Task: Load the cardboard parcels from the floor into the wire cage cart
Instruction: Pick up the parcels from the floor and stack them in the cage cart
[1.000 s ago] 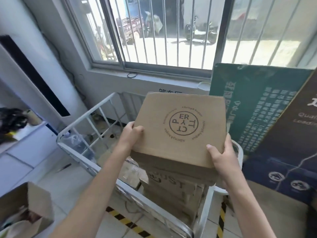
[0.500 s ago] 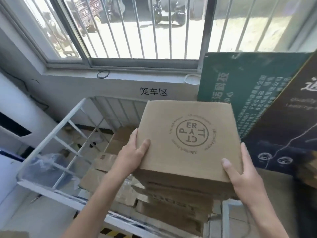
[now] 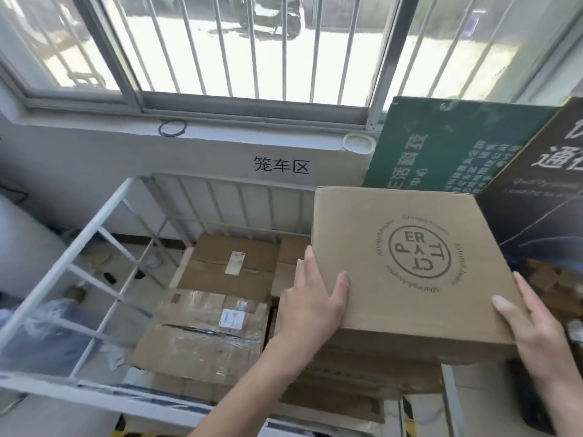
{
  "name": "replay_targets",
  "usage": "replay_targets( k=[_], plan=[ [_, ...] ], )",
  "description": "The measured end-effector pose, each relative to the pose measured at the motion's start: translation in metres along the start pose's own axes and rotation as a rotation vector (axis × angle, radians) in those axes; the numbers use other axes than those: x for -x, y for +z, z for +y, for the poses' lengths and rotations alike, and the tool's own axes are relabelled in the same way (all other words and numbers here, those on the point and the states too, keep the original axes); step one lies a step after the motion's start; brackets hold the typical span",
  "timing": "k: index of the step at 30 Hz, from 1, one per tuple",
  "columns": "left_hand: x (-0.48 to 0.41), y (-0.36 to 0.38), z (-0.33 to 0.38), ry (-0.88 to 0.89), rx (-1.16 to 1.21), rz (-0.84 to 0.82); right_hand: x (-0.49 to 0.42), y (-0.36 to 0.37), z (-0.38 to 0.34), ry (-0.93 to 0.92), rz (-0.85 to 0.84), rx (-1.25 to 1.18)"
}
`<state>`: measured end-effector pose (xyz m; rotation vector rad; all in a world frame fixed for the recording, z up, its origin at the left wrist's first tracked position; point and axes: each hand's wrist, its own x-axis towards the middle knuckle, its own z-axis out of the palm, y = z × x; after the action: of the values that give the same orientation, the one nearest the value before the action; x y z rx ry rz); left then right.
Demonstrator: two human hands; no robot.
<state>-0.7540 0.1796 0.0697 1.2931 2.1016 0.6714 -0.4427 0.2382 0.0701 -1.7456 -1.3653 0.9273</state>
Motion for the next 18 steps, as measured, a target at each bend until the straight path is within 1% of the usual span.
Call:
replay_targets(
  k=[3,6,8,10,12,13,16,18],
  plan=[
    [-0.003,-0.001,0.001,0.018,0.007,0.001,-0.002,-0.002,0.003,0.052,0.0,-0.027],
    [-0.004,-0.001,0.001,0.0,0.046,0.016,-0.012,-0.004,0.018,0.097,-0.008,-0.038],
    [-0.001,-0.003,-0.003,-0.008,0.083,0.028,-0.014,-0.006,0.035,0.049,-0.042,-0.056],
    [-0.002,-0.01,-0.007,-0.014,0.107,-0.002,-0.01,-0.002,0.032,-0.011,-0.081,-0.018],
    [-0.006,-0.029,-0.012,-0.036,0.162,-0.045,0.001,0.016,0.0,-0.018,-0.077,0.008],
    [-0.011,-0.044,-0.017,-0.033,0.19,-0.041,0.01,0.026,-0.02,-0.037,-0.092,0.003],
    [-0.031,-0.107,-0.047,0.001,0.277,0.026,0.038,0.069,-0.08,-0.127,-0.17,-0.061],
    [-0.043,-0.152,-0.084,0.018,0.389,0.084,0.06,0.112,-0.114,-0.137,-0.241,-0.13]
  ],
)
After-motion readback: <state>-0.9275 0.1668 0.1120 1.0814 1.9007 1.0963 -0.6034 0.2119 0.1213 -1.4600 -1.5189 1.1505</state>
